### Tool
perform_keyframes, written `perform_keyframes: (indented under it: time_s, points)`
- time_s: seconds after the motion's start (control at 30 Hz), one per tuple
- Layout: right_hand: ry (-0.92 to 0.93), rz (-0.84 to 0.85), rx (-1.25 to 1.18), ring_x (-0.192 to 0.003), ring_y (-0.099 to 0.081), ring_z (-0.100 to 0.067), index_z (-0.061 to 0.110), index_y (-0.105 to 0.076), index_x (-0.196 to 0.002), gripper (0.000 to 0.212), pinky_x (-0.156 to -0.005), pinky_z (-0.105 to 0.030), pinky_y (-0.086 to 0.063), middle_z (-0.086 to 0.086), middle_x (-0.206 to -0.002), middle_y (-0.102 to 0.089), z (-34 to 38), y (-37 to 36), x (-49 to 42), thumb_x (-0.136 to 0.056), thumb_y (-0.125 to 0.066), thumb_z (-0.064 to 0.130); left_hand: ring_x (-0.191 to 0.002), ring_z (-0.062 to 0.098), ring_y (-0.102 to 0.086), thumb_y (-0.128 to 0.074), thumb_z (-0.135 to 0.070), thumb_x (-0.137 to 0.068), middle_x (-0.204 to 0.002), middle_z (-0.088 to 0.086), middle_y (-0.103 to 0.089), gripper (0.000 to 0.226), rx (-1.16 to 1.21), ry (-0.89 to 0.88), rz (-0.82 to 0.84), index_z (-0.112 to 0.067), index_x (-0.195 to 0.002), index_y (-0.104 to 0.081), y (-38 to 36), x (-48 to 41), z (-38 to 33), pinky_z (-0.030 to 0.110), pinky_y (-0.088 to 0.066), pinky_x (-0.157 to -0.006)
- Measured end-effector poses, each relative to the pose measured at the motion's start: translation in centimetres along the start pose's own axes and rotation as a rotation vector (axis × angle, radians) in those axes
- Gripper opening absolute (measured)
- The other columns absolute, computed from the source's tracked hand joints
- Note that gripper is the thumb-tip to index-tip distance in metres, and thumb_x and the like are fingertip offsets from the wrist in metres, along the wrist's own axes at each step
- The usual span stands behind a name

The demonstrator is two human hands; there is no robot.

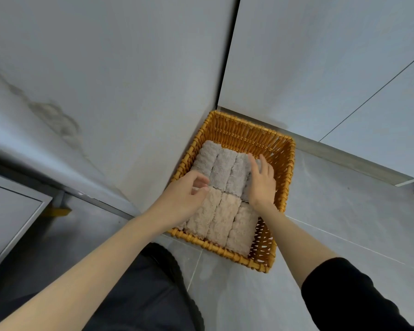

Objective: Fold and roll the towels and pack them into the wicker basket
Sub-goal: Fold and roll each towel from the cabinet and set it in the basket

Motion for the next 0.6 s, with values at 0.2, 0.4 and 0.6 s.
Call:
perform_keyframes:
  time_s: [0.2,0.4,0.6]
  points:
    - [-0.042,0.461,0.095,-0.146,0.014,-0.021,0.013,0.008,-0.152,0.061,-0.118,-0.045,0.004,-0.006,-0.159,0.015,-0.3,-5.2,1.3,-0.103,-0.017,0.039,-0.095,-0.008,-0.048,-0.045,-0.028,-0.099,-0.107,-0.019,-0.054,0.021,-0.001,-0.003,-0.009,-0.028,-0.119,-0.051,0.3,0.2,-0.2,0.011,-0.037,-0.068]
    - [-0.038,0.513,0.076,-0.147,-0.001,-0.027,0.004,-0.004,-0.152,0.06,-0.119,-0.043,-0.011,-0.012,-0.16,0.001,0.6,-2.5,0.3,-0.102,-0.031,0.023,-0.091,-0.007,-0.049,-0.044,-0.027,-0.099,-0.107,-0.016,-0.053,0.022,-0.009,-0.016,-0.022,-0.026,-0.12,-0.052,0.8,1.4,-1.0,0.011,-0.036,-0.065]
    - [0.037,0.323,-0.235,-0.127,-0.047,-0.022,0.01,-0.045,-0.138,0.04,-0.098,-0.026,-0.037,-0.009,-0.14,-0.049,5.4,3.2,3.2,-0.098,-0.042,0.017,-0.093,-0.007,-0.049,-0.045,-0.027,-0.099,-0.108,-0.017,-0.055,0.024,0.005,-0.036,-0.024,-0.027,-0.121,-0.053,1.6,4.5,-2.3,0.008,-0.036,-0.066]
Point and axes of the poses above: each hand's wrist, its own x-axis away from the middle knuckle, its own y-axis out of the back of the hand, z = x × y, the point moved 8 cm from there along -x, towards the middle knuckle
